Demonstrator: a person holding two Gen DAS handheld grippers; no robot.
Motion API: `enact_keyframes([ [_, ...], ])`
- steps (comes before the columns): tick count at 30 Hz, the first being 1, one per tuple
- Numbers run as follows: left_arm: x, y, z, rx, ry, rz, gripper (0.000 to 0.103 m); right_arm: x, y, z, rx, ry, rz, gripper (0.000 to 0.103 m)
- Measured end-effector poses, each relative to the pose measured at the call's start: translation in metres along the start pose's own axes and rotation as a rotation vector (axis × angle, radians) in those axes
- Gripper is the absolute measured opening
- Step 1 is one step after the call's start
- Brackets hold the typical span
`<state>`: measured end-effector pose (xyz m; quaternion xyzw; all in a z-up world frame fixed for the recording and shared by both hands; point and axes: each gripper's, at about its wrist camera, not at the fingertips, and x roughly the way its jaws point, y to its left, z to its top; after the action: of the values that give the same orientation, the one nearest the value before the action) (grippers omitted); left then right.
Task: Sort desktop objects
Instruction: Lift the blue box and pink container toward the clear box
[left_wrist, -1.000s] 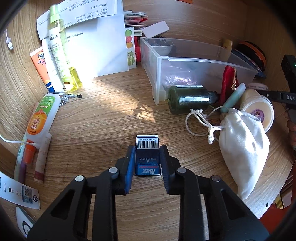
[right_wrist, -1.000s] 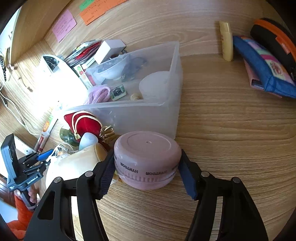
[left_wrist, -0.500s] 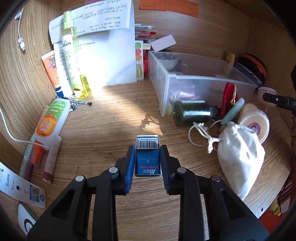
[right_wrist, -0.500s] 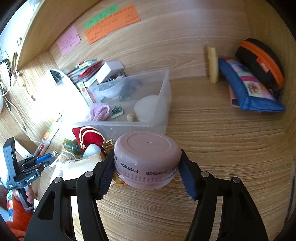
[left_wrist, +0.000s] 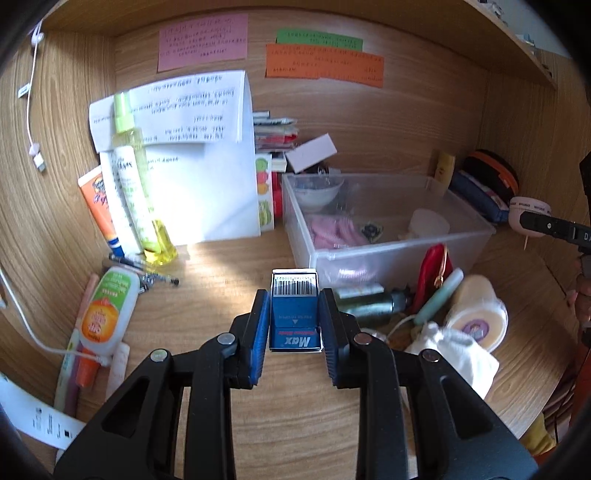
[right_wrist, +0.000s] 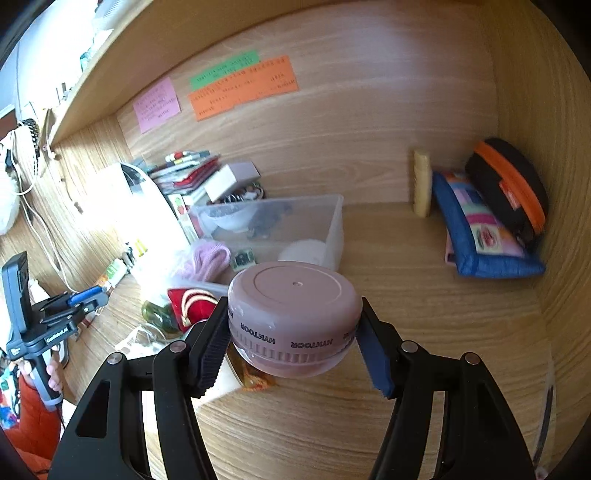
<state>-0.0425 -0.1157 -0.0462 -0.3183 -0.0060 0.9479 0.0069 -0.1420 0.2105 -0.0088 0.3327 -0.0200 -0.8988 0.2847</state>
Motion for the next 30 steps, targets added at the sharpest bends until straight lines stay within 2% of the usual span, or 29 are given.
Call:
enact_keyframes([
  [9, 0.009, -0.006, 0.033, -0.006, -0.045, -0.043, 0.026, 0.012, 0.007, 0.03, -0.026, -0.018, 0.034, 0.061],
  [16, 0.025, -0.016, 0.055, 0.008, -0.047, -0.08, 0.026, 0.029, 0.016, 0.051, -0.062, -0.004, 0.044, 0.061],
  [27, 0.053, -0.031, 0.089, -0.032, -0.038, -0.207, 0.026, 0.065, 0.024, 0.063, -0.111, 0.046, 0.054, 0.061],
  [30, 0.065, -0.036, 0.091, -0.044, -0.02, -0.239, 0.026, 0.078, 0.021, 0.058, -0.1, 0.07, 0.086, 0.061],
])
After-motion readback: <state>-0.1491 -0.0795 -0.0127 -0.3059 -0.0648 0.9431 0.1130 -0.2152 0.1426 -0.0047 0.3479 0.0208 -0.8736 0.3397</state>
